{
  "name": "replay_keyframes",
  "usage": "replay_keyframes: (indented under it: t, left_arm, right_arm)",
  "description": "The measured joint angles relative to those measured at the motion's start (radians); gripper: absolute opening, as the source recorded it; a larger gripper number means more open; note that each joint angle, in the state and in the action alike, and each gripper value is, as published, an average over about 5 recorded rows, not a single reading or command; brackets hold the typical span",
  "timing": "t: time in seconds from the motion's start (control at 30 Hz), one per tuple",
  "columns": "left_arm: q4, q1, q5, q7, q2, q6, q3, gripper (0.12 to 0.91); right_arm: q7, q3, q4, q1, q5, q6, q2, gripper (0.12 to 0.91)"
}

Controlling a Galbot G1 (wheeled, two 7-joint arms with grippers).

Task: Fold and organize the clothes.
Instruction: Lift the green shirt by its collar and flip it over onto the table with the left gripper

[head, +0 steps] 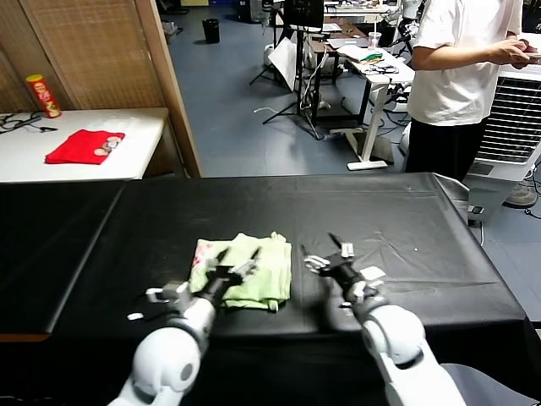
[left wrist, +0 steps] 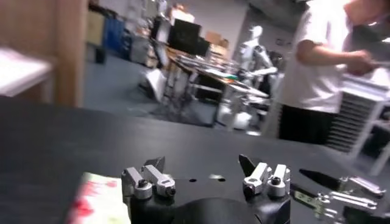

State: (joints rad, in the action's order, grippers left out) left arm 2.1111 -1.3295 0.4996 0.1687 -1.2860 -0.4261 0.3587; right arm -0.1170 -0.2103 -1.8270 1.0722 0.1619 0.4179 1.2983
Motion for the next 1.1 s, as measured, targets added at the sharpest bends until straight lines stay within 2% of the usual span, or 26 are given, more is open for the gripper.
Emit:
replay_keyframes:
  t: [0.13, 0.23, 0.37, 0.5, 0.63, 0.87, 0.97, 1.03, 1.1]
  left_arm:
    - [-0.035, -0.029, -0.009, -0.019, 0.018, 0.027, 0.067, 0.798]
    - [-0.062, -0.039, -0.007, -0.032, 0.020, 0.043, 0.105, 0.798]
    - [-0.100, -0.041, 0.031, -0.049, 0.018, 0.055, 0.139, 0.798]
    - [-0.134, -0.037, 0.117, -0.055, 0.014, 0.051, 0.165, 0.798]
    - [-0.160, -0.034, 0.259, -0.056, 0.006, 0.032, 0.192, 0.798]
    - [-0.190, -0.025, 0.492, -0.046, -0.009, -0.002, 0.218, 0.796]
    - [-0.206, -0.018, 0.540, -0.038, -0.016, -0.001, 0.220, 0.754]
    - [-0.214, -0.015, 0.555, -0.035, -0.018, 0.000, 0.221, 0.674]
    - [-0.218, -0.013, 0.560, -0.034, -0.019, 0.002, 0.221, 0.559]
  right_arm:
    - [0.027, 0.058, 0.071, -0.027, -0.128, 0.034, 0.023, 0.798]
    - [0.062, 0.072, 0.096, -0.035, -0.167, 0.015, 0.036, 0.798]
    - [0.097, 0.073, 0.096, -0.039, -0.112, -0.054, 0.051, 0.798]
    - [0.100, 0.056, 0.064, -0.028, -0.019, -0.111, 0.055, 0.798]
    - [0.098, 0.024, 0.008, -0.002, 0.056, -0.129, 0.045, 0.798]
    - [0.097, -0.028, -0.081, 0.047, 0.092, -0.142, 0.026, 0.798]
    - [0.097, -0.042, -0.105, 0.063, 0.095, -0.145, 0.027, 0.798]
    - [0.097, -0.048, -0.117, 0.072, 0.095, -0.147, 0.028, 0.798]
    - [0.097, -0.052, -0.126, 0.081, 0.093, -0.149, 0.032, 0.798]
